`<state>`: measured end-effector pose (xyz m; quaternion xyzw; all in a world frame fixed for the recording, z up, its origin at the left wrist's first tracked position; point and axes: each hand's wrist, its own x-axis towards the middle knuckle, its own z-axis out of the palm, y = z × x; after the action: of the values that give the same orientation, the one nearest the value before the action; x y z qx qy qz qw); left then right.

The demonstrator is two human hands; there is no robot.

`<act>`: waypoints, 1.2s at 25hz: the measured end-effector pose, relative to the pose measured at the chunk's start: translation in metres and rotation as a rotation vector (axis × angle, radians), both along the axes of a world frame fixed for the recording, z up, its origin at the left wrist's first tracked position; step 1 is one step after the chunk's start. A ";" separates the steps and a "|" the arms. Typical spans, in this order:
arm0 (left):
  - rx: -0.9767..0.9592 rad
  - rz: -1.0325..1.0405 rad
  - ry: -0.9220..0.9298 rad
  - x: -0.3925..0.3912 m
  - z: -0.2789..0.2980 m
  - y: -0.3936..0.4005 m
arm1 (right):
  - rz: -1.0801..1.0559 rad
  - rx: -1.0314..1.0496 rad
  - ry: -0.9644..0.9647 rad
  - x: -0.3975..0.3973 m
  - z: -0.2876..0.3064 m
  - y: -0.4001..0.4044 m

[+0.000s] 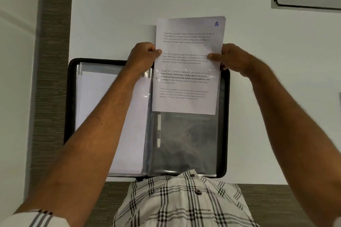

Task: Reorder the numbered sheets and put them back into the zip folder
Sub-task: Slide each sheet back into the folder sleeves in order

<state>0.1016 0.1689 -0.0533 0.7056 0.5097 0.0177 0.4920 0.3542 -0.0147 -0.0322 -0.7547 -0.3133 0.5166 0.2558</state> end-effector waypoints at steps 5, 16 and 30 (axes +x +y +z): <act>0.002 0.056 -0.042 -0.001 -0.004 -0.003 | 0.097 -0.093 0.000 0.006 -0.001 -0.004; -0.007 -0.033 -0.055 -0.004 0.002 -0.006 | -0.135 0.136 -0.033 -0.010 -0.004 -0.008; 0.000 -0.199 -0.021 -0.011 0.009 -0.010 | -0.012 0.202 -0.148 -0.021 0.000 -0.015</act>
<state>0.0907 0.1591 -0.0442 0.7525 0.4318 -0.0239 0.4968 0.3329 -0.0301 -0.0318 -0.7629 -0.3775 0.4236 0.3098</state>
